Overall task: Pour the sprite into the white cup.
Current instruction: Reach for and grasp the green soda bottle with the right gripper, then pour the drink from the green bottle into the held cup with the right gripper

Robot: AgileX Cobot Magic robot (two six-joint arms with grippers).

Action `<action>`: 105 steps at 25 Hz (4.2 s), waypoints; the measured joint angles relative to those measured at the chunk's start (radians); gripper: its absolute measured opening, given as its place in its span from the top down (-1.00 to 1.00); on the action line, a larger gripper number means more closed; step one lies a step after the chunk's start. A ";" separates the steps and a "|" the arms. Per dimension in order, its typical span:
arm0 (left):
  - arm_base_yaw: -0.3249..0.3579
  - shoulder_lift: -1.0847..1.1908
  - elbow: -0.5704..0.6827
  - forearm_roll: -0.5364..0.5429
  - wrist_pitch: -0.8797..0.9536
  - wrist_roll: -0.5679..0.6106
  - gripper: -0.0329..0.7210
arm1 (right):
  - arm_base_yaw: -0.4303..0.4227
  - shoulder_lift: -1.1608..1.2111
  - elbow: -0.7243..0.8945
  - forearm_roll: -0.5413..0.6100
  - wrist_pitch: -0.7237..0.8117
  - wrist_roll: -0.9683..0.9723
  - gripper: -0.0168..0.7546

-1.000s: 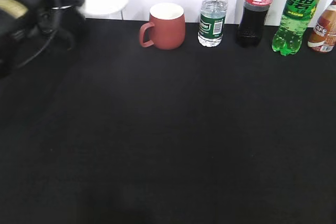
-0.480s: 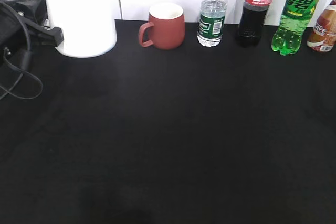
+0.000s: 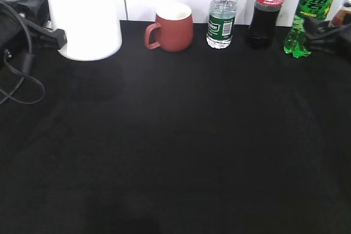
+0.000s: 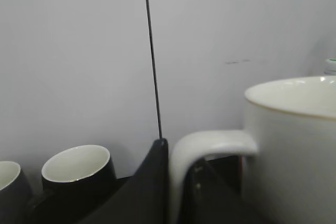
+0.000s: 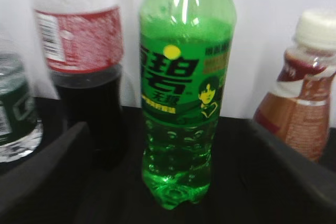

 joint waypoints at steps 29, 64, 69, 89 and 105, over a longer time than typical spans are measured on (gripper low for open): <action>0.000 0.000 0.000 0.011 -0.008 0.000 0.81 | 0.000 0.424 -0.422 0.082 -0.032 -0.021 -0.16; -0.162 0.000 0.000 0.332 0.065 -0.087 0.81 | 0.333 -0.317 -0.020 -0.163 0.315 -1.182 -0.11; -0.162 0.000 0.000 0.332 0.152 -0.087 0.81 | 0.333 -0.317 -0.020 -0.162 0.329 -1.255 -0.10; -0.162 0.000 0.000 0.336 0.119 -0.078 0.81 | 0.333 -0.317 -0.040 -0.159 0.377 -1.361 -0.07; -0.162 0.000 0.000 0.338 0.120 -0.074 0.81 | 0.333 -0.317 -0.055 -0.156 0.377 -1.376 -0.06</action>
